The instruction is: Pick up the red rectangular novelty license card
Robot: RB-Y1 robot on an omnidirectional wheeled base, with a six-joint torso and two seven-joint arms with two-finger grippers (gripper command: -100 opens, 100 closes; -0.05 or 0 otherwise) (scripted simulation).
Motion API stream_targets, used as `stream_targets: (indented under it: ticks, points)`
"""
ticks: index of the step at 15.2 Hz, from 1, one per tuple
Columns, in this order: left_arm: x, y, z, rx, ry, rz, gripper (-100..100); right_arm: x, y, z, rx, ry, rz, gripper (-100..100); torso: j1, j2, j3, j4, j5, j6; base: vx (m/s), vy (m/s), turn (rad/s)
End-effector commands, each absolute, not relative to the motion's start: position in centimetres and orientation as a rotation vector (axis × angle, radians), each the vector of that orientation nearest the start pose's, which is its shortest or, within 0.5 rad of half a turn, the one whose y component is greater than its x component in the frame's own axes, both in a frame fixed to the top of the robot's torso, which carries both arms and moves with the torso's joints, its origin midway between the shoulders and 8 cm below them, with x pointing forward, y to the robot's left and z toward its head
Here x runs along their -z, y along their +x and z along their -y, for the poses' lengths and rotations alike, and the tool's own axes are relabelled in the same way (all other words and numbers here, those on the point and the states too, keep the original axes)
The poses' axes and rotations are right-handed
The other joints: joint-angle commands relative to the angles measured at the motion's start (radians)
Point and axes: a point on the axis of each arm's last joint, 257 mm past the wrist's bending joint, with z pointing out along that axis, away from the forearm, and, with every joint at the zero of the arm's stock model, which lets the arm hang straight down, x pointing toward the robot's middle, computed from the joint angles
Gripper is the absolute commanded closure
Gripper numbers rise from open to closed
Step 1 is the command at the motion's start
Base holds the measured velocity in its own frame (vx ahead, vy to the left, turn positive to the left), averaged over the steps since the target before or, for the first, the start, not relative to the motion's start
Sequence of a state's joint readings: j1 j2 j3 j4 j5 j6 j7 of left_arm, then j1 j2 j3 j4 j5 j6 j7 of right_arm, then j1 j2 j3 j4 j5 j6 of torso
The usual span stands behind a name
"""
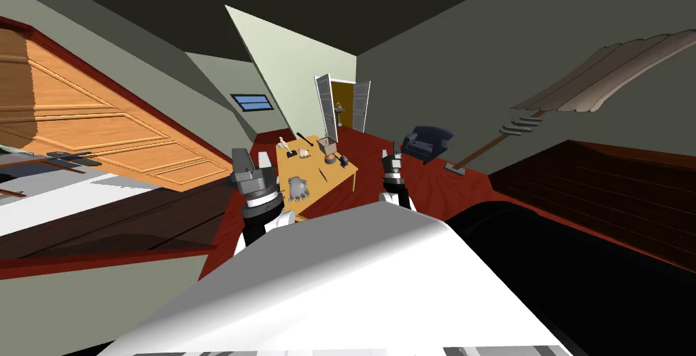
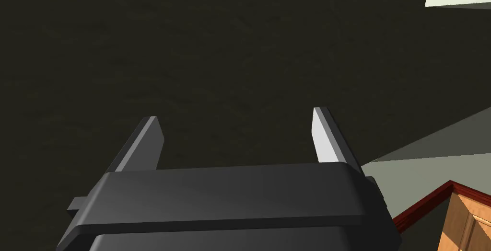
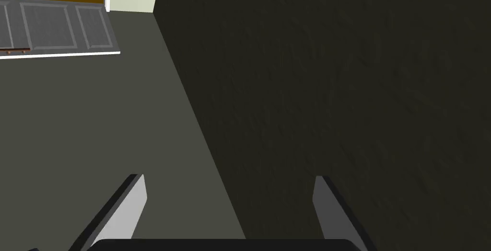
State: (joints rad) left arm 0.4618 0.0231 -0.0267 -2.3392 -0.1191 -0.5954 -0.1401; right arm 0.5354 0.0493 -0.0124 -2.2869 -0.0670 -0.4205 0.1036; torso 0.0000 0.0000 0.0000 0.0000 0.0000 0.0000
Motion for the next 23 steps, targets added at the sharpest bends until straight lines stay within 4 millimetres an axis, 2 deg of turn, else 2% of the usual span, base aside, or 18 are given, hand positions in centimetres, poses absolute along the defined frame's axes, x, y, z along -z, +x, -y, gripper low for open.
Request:
stream_targets:
  ticks: [1,4,7,8,9,10,11,14,15,16,18,19,20,21,23]
  points:
    - [-7.1,32.3,-23.9,1.175,-0.362,-0.622,-100,0.0,34.9,30.2,-1.199,0.776,-0.63,0,0.0,0.0,0.0,0.0,0.0,0.0,0.003,-0.003,-0.031]
    - [-5.2,34.3,-23.7,1.165,-0.376,-0.717,-100,0.0,34.9,30.2,-1.199,0.776,-0.63,0,0.0,-0.001,0.0,0.0,0.0,0.0,0.01,-0.005,-0.083]
    - [-4.2,35.2,-23.8,1.157,-0.39,-0.757,-100,0.0,34.9,30.2,-1.199,0.776,-0.63,0,0.0,-0.001,-0.001,0.0,0.0,0.0,0.015,-0.001,-0.076]
    - [-3.2,36.2,-23.9,1.147,-0.407,-0.799,-100,0.0,34.9,30.2,-1.199,0.776,-0.63,0,0.0,-0.001,-0.001,0.0,0.0,0.0,0.015,-0.001,-0.076]
    - [-3.2,36.2,-23.9,1.147,-0.407,-0.799,-100,0.0,34.9,30.2,-1.199,0.776,-0.63,0,0.0,-0.001,-0.001,0.0,0.0,0.0,0.015,0.0,-0.07]
    - [-2.1,37.2,-24.1,1.136,-0.424,-0.841,-100,0.0,34.9,30.2,-1.199,0.776,-0.63,0,0.0,-0.001,-0.001,0.0,0.0,0.0,0.015,0.0,-0.107]
    - [-2.0,37.3,-24.1,1.135,-0.428,-0.845,-100,0.0,34.9,30.2,-1.199,0.776,-0.63,0,0.0,-0.001,-0.001,0.0,0.0,0.0,0.015,0.002,-0.082]
    - [0.7,39.5,-24.7,1.106,-0.471,-0.937,-100,0.0,34.9,30.2,-1.199,0.776,-0.63,0,0.0,-0.002,-0.001,0.0,0.0,0.0,0.017,-0.001,-0.101]
    - [0.9,39.7,-24.7,1.101,-0.48,-0.947,-100,0.0,34.9,30.2,-1.199,0.776,-0.63,0,0.0,-0.002,-0.001,0.0,0.0,0.0,0.016,0.0,-0.093]
    - [2.1,40.7,-25.0,1.087,-0.495,-0.987,-100,0.0,34.9,30.2,-1.199,0.776,-0.63,0,0.0,-0.002,-0.001,0.0,0.0,0.0,0.019,0.001,-0.142]
    - [2.6,40.9,-25.1,1.08,-0.509,-1.002,-100,0.0,34.9,30.2,-1.199,0.776,-0.63,0,0.0,-0.002,-0.001,0.0,0.0,0.0,0.014,0.002,-0.063]
    - [4.1,42.0,-25.5,1.061,-0.531,-1.049,-100,0.0,34.9,30.2,-1.199,0.776,-0.63,0,0.0,-0.001,-0.001,0.0,0.0,0.0,0.014,-0.001,-0.078]
    - [4.4,42.1,-25.6,1.055,-0.54,-1.06,-100,0.0,34.9,30.2,-1.199,0.776,-0.63,0,0.0,-0.001,-0.001,0.0,0.0,0.0,0.013,0.0,-0.102]
    - [5.6,43.0,-26.0,1.039,-0.554,-1.098,-100,0.0,34.9,30.2,-1.199,0.776,-0.63,0,0.0,-0.001,-0.001,0.0,0.0,0.0,0.015,-0.003,-0.154]
    - [6.3,43.3,-26.1,1.028,-0.573,-1.121,-100,0.0,34.9,30.2,-1.199,0.776,-0.63,0,0.0,-0.002,-0.001,0.0,0.0,0.0,0.015,-0.001,-0.073]
